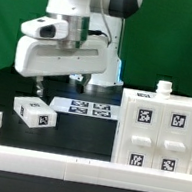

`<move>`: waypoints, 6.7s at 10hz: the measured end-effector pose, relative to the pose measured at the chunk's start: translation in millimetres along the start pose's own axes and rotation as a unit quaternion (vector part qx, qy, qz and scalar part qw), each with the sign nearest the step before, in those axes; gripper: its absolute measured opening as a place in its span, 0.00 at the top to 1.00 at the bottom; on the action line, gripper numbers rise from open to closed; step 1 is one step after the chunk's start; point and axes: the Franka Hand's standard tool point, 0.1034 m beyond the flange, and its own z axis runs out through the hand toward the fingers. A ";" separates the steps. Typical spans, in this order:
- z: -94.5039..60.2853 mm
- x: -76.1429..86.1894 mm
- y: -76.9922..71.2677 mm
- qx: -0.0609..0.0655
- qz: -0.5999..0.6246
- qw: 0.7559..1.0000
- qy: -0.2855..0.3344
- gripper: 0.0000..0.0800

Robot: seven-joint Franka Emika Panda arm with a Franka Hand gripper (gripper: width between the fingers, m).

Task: Assemble cabinet

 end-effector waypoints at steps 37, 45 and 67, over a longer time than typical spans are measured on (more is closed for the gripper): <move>-70.3 57.6 -25.1 0.006 0.038 0.999 0.005 0.31; -102.2 148.2 -53.5 0.004 0.100 0.995 0.022 0.31; -111.4 257.6 -39.5 0.023 0.080 0.996 0.035 0.31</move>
Offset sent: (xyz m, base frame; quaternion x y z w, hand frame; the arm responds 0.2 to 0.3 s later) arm 0.0022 -0.0183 -0.0140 -0.0082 0.0246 -0.0255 0.9993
